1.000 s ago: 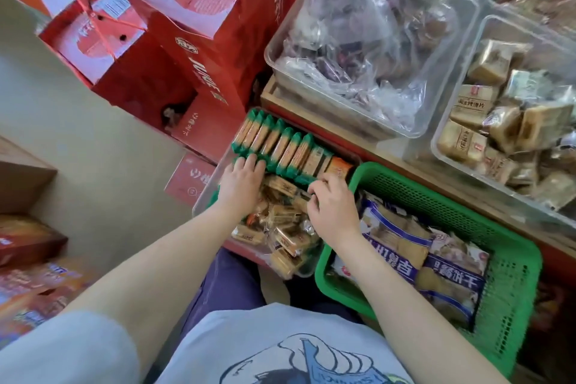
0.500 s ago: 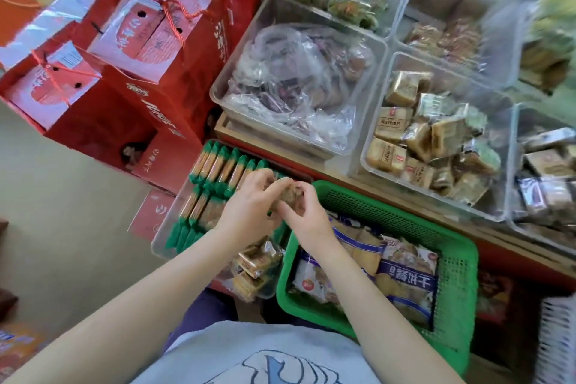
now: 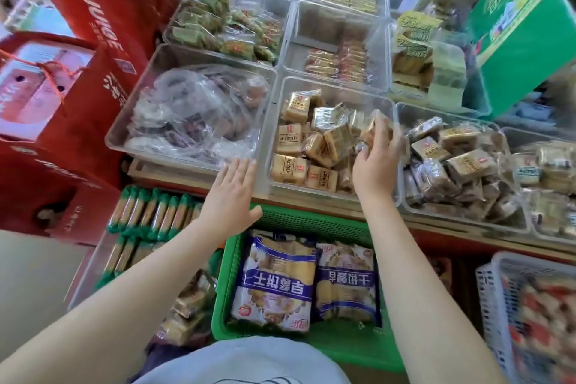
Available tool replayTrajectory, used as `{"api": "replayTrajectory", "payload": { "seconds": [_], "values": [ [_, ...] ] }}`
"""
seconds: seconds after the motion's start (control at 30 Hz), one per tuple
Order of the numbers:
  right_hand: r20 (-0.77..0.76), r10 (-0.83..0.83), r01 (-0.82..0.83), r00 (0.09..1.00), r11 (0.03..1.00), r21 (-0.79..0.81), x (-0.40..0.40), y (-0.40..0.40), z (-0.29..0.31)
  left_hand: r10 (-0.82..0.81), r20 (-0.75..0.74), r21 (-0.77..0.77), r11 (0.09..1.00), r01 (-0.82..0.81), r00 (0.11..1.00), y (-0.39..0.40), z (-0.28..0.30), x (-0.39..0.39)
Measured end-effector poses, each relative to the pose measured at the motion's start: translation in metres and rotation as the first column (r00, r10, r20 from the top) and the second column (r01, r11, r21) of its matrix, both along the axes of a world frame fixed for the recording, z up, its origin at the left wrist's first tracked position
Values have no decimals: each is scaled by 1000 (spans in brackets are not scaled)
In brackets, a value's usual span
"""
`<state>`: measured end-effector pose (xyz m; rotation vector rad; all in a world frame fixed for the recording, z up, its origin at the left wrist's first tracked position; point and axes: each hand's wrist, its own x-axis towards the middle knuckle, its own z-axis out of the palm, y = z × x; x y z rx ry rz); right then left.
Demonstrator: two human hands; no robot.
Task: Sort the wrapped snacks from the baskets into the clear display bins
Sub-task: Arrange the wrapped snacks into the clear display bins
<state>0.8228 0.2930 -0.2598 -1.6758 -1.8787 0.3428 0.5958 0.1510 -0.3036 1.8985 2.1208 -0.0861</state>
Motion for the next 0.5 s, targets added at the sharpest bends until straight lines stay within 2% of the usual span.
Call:
{"api": "replayTrajectory", "payload": {
  "seconds": [0.1, 0.13, 0.27, 0.33, 0.4, 0.47, 0.5],
  "values": [
    [308, 125, -26, 943, 952, -304, 16, 27, -24, 2, 2, -14, 1000, -2, 1000, -2, -2, 0],
    [369, 160, -13, 916, 929, -370, 18, 32, -29, 2, 7, -17, 1000, -2, 1000, -1, -2, -1],
    [410, 143, 63, 901, 891, -450, 12, 42, -25, -13, -24, -19, 1000, 13, 1000, -4, -7, -1],
    [472, 125, 111, 873, 891, -441, -4, 37, -13, -17, -36, -36, 999, 16, 999, -7, -7, -4],
    [441, 80, 89, 894, 932, -350, -25, 19, -7, -34, -16, -48, 998, 33, 999, -2, -3, -1],
    [315, 134, -80, 940, 981, -179, -54, -18, -10, -24, 81, -4, 1000, 24, 996, -3, 3, -5],
    [248, 212, -195, 945, 977, -90, -69, -42, -14, 5, 141, 56, 998, -13, 990, -8, 4, -10]
  ]
}}
